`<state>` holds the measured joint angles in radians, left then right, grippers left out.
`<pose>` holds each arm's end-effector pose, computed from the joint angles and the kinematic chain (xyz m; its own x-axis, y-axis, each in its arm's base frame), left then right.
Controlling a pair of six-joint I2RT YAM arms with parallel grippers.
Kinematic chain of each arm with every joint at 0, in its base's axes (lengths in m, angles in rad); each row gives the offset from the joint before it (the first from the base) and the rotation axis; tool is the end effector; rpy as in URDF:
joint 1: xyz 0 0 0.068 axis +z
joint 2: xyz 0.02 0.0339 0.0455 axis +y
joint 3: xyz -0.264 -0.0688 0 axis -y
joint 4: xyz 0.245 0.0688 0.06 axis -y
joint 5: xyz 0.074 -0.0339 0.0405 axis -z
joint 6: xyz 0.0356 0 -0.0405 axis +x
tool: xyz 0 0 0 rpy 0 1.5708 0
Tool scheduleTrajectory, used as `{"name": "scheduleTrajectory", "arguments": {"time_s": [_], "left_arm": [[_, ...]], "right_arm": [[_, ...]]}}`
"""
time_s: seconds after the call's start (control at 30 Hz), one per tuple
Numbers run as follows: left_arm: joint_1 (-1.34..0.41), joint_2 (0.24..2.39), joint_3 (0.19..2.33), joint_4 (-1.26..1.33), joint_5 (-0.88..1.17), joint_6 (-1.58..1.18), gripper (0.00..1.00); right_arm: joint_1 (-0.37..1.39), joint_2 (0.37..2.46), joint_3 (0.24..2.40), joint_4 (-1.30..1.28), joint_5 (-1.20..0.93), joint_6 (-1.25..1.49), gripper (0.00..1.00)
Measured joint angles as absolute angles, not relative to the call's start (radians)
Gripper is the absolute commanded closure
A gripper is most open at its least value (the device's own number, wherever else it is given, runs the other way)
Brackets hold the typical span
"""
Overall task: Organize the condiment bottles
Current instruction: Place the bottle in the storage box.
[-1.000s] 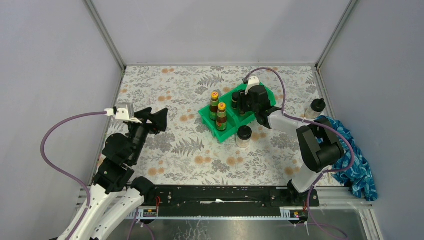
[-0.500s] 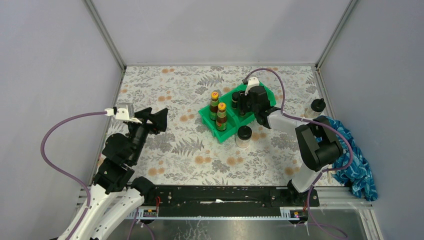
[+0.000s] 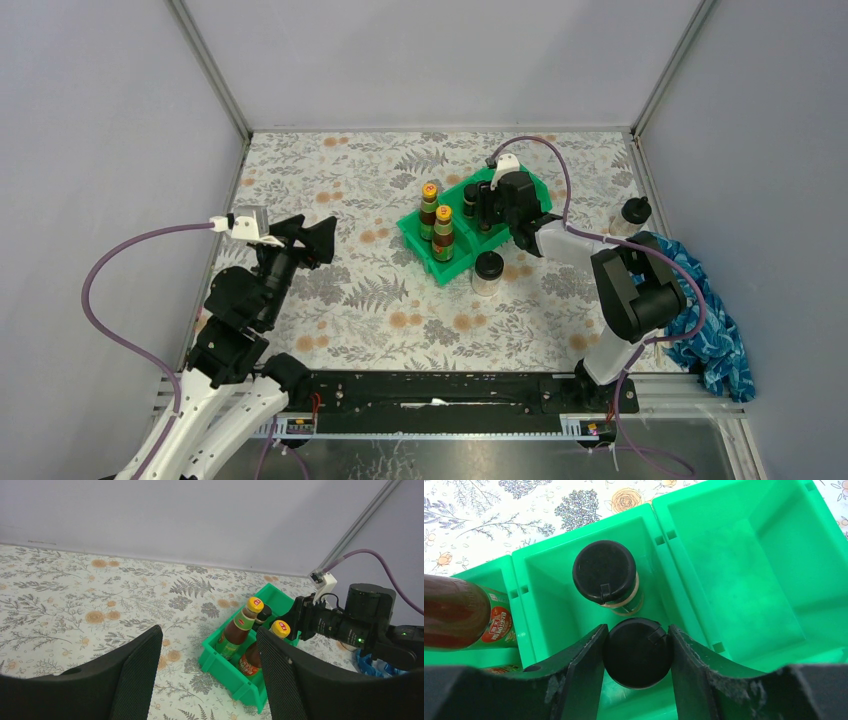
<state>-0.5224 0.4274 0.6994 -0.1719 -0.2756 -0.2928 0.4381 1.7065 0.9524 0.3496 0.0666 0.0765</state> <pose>0.0979 -0.0452 0.3574 0.0121 -0.3274 -0.9448 0.2600 0.9134 -0.3132 0.3415 0.1574 0.2080 -0.3835 -0.0954 -0.9186 -0.3396 0.9395 0.0441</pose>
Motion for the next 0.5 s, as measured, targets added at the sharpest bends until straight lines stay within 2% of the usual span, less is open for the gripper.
{"name": "scheduleTrajectory", "arguments": {"time_s": [0.17, 0.5], "left_arm": [[-0.522, 0.428, 0.699, -0.172, -0.276, -0.293, 0.26], [-0.522, 0.427, 0.699, -0.172, -0.275, -0.293, 0.26]], "right_arm": [[0.437, 1.707, 0.952, 0.353, 0.066, 0.082, 0.34], [0.437, 1.707, 0.952, 0.358, 0.066, 0.084, 0.3]]}}
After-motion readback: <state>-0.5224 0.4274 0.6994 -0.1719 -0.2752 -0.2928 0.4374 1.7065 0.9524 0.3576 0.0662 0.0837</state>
